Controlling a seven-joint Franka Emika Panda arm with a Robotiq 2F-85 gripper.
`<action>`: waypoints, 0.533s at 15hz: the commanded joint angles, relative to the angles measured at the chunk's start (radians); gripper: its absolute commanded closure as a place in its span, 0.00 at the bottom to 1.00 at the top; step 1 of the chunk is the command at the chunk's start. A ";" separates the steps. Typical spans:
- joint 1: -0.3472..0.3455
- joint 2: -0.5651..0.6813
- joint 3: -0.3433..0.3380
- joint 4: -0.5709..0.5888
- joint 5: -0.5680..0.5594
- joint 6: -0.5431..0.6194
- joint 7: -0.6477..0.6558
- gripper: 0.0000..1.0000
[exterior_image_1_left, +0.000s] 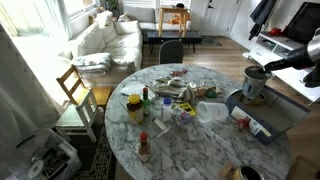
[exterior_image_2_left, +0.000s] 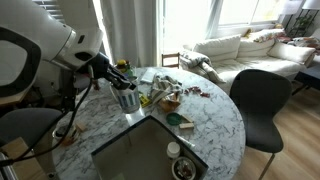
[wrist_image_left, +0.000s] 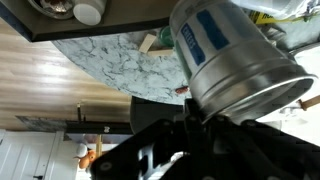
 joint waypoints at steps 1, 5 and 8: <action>0.000 0.000 0.000 0.000 0.000 0.000 0.000 0.93; 0.035 0.048 -0.074 0.008 0.047 0.013 -0.018 0.98; 0.103 0.097 -0.201 0.008 0.112 0.034 -0.055 0.98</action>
